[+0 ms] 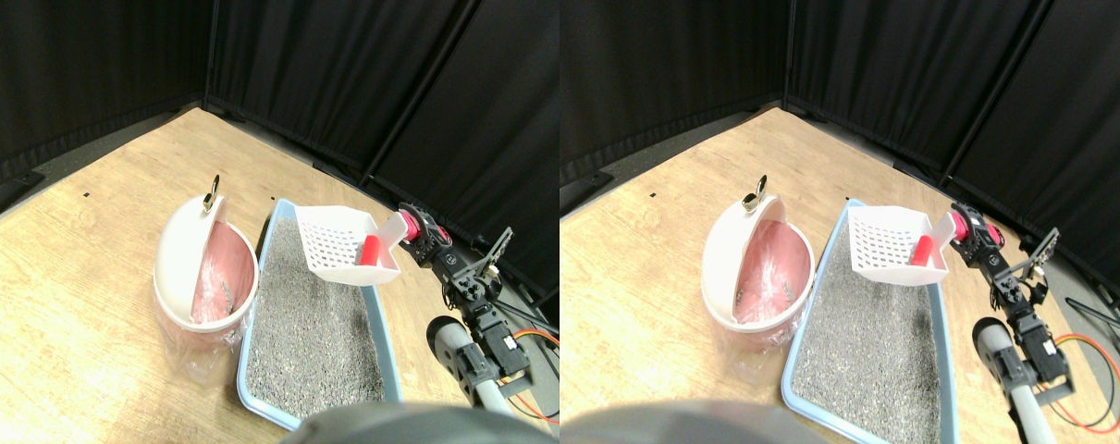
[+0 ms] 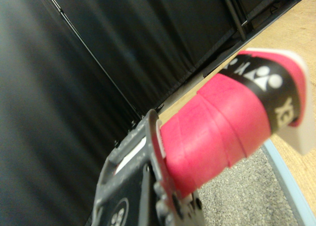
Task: Scoop (unimanual)
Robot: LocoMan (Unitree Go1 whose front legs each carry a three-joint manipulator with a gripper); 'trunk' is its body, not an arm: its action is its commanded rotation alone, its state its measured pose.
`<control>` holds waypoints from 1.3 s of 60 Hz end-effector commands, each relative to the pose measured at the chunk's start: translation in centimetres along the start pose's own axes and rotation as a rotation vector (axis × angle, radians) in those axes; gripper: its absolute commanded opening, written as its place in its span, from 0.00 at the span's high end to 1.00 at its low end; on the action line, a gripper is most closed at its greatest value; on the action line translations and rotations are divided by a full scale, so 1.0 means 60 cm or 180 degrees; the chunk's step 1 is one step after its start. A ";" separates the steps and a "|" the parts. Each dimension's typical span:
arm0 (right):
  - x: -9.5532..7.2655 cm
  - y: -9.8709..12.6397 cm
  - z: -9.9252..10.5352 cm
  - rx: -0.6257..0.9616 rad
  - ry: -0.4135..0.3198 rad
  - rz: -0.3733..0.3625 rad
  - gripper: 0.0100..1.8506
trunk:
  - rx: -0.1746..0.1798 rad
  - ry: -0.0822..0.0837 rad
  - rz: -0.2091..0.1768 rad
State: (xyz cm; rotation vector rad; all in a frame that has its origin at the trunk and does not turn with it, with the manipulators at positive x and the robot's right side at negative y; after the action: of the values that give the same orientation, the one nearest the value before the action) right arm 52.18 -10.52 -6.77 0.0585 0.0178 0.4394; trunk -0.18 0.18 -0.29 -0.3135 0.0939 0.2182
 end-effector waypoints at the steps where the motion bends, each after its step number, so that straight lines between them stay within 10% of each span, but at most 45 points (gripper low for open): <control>1: -0.001 0.007 0.011 -0.0110 -0.0118 0.0102 0.98 | -0.0009 0.0010 0.0098; 78: 0.031 0.101 -0.035 -0.0134 0.0392 0.0573 0.98 | -0.0187 -0.0005 0.0412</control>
State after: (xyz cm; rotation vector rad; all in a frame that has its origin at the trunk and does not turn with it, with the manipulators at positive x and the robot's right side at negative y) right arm 51.29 -4.88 -9.65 -0.0045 0.1685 0.6139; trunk -0.41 0.08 -0.27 -0.3657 0.0907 0.3398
